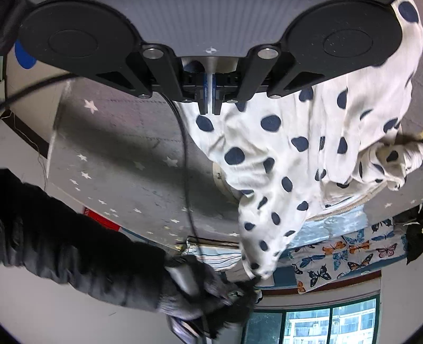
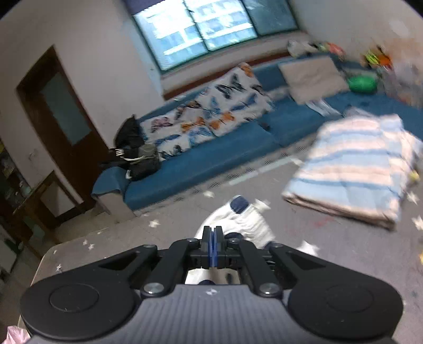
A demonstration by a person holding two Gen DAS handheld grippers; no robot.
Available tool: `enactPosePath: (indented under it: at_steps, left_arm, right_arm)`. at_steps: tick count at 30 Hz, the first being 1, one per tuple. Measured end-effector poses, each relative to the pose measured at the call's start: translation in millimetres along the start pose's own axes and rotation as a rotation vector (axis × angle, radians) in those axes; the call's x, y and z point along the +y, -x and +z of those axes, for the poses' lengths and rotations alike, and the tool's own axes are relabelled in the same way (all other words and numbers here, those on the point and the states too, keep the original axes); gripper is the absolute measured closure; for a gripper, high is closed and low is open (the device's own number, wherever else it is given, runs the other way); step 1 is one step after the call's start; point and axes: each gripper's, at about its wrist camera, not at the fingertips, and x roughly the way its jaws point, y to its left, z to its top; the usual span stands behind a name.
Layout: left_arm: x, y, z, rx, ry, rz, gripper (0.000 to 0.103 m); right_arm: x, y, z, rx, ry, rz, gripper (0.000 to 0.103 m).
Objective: Fold clothes
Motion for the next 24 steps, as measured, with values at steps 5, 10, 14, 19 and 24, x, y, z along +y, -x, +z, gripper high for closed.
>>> enactPosePath:
  at_steps: [5,10,14,19,24]
  left_arm:
    - [6,4,-5,0.015,0.017,0.017,0.1]
    - [11,12,-7,0.001,0.031,0.015,0.1]
    - [17,14,-8,0.001,0.062,0.014,0.099]
    - [25,18,-6,-0.007,0.111,0.016,0.092]
    - [32,28,0,-0.036,0.142,0.054,0.049]
  right_arm:
    - [31,-21,-3,0.03,0.082,0.063,0.086]
    - [20,-34,-14,0.086,0.171,-0.06,0.086]
    - [-13,-47,-20,0.129,0.206,-0.205,0.083]
    - [-37,-74,-32,0.194,0.167,-0.198,0.08]
    - [-26,-91,-39,0.176,0.24,-0.201,0.074]
